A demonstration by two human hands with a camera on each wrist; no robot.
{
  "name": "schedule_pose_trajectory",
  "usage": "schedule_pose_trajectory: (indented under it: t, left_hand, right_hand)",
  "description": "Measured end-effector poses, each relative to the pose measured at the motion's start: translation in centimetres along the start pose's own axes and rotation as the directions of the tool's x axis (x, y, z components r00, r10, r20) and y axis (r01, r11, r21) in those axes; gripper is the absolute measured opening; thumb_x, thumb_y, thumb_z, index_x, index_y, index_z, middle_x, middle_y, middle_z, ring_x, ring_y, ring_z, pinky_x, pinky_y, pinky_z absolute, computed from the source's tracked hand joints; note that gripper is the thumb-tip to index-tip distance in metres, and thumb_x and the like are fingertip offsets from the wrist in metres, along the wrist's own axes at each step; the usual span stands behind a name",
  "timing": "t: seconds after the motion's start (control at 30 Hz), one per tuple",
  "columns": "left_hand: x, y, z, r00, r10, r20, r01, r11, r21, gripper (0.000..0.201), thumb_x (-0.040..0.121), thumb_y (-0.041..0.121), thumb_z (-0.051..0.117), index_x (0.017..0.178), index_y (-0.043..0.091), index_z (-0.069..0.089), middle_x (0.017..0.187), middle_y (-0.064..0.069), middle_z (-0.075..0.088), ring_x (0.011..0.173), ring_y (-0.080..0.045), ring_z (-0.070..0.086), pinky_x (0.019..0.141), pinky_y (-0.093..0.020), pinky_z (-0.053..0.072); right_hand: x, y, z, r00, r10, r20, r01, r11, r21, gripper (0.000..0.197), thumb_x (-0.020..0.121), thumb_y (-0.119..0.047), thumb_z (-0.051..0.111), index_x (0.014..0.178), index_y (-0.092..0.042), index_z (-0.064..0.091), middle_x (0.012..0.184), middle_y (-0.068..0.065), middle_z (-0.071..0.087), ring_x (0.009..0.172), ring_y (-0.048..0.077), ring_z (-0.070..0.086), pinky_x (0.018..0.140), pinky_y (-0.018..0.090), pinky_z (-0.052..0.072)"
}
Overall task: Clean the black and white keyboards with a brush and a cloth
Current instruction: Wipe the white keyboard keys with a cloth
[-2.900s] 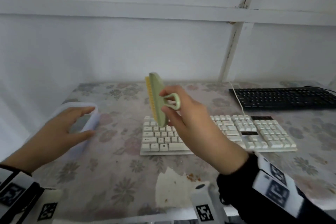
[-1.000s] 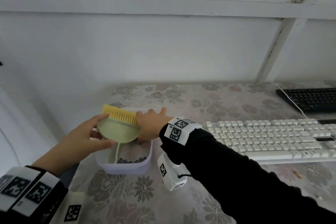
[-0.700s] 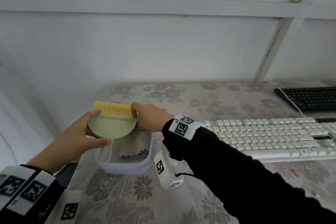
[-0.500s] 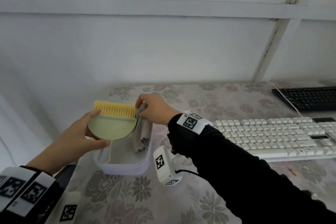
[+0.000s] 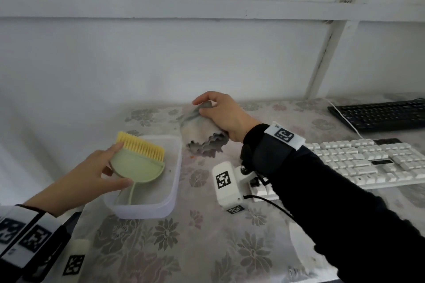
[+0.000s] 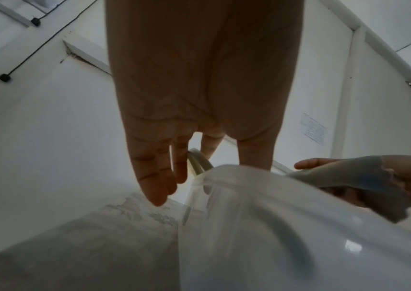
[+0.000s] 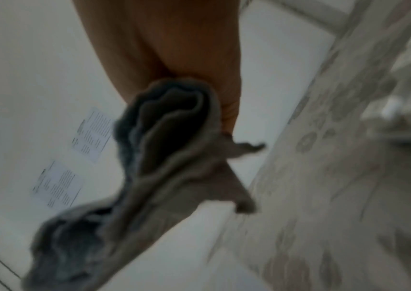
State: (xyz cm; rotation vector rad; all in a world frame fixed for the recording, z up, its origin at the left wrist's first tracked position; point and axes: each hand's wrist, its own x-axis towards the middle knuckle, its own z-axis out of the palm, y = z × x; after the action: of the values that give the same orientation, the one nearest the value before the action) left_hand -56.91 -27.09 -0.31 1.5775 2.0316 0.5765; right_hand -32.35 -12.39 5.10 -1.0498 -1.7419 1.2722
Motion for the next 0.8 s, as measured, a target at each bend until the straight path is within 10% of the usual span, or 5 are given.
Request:
schedule_pose_trajectory:
  t: [0.23,0.33,0.6,0.8]
  left_hand:
    - [-0.4,3.0,-2.1,0.961,0.114,-0.253,-0.082,0.988,0.132,0.087,0.058,0.078,0.061,0.134,0.038,0.045,0.132,-0.006,0.039,0.122,-0.027,0.042,0.100,-0.046,0.043]
    - [-1.2,8.2,-1.3,0.931,0.232,-0.282,-0.235,0.972,0.026,0.051,0.076,0.046,0.071,0.120,0.045,0.046,0.127,0.001,0.042,0.107,-0.016,0.050,0.092,-0.032,0.042]
    - [0.5,18.0,7.4,0.937,0.322,0.137,-0.337,0.935,0.107,0.067,0.086,0.039,0.064,0.144,0.024,0.035,0.132,0.007,0.047,0.115,-0.008,0.048,0.096,-0.025,0.045]
    - [2.6,19.7,13.9,0.939,0.167,0.300,-0.219,0.964,0.152,0.068,0.083,0.039,0.069,0.139,0.018,0.036,0.130,-0.001,0.047,0.118,-0.018,0.048,0.093,-0.030,0.044]
  right_hand:
    - [-0.9,1.9,-8.9,0.993,0.006,-0.121,-0.043,0.950,-0.310,0.018,0.091,-0.002,0.050,0.097,-0.016,0.061,0.083,-0.001,0.056,0.068,0.009,0.052,0.051,0.010,0.043]
    - [-1.8,3.5,-11.7,0.986,0.086,-0.145,-0.131,0.932,-0.337,0.018,0.093,-0.002,0.049,0.100,-0.015,0.059,0.086,0.002,0.056,0.068,0.009,0.051,0.045,0.008,0.042]
    - [-2.9,7.9,-12.7,0.975,0.215,-0.055,-0.214,0.842,-0.496,0.022,0.094,-0.003,0.046,0.109,-0.013,0.059,0.105,0.008,0.053,0.087,0.017,0.049,0.063,0.023,0.039]
    - [-3.1,8.0,-13.3,0.962,0.265,0.065,-0.126,0.642,-0.757,0.038,0.092,-0.043,0.054,0.126,-0.025,0.056,0.138,0.014,0.029,0.124,0.038,0.040,0.106,0.040,0.036]
